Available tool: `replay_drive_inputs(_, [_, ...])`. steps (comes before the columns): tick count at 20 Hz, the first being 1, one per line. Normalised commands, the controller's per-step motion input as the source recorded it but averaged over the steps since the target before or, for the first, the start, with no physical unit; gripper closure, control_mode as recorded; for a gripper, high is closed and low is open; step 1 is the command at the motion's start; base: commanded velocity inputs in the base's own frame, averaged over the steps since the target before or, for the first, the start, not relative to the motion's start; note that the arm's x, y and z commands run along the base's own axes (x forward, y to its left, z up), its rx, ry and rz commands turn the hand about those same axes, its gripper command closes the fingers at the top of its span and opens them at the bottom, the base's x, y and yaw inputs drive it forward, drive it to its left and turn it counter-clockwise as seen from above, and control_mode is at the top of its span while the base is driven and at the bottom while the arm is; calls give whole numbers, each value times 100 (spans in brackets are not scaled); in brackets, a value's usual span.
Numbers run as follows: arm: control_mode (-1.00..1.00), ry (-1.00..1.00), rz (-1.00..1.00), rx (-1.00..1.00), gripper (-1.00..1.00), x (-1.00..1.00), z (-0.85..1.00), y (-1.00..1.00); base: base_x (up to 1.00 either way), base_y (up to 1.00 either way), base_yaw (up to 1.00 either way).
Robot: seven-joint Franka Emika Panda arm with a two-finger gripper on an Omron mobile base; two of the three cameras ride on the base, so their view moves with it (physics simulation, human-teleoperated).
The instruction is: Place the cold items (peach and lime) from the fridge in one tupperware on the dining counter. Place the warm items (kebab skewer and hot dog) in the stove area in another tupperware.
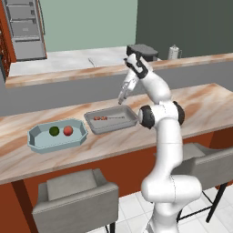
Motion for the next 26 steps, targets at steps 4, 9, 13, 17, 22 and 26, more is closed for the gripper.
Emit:
replay_drive_inputs(4, [-100, 12, -23, 0, -100, -72, 63, 0, 0, 0, 0])
replay_drive_inputs(9, [-100, 2, -25, 0, -100, -69, 71, 0, 0, 0, 0])
replay_drive_inputs(13, [-100, 0, -25, -4, -100, -58, 71, 1, 0, 0, 0])
replay_drive_inputs(17, [-100, -6, -25, -12, -100, -57, 59, 6, 0, 0, 0])
replay_drive_inputs(22, [-100, -7, -25, -19, -100, -55, 33, 14, 0, 0, 0])
replay_drive_inputs(26, [-100, -9, -23, -23, -100, -56, 7, 16, 0, 0, 0])
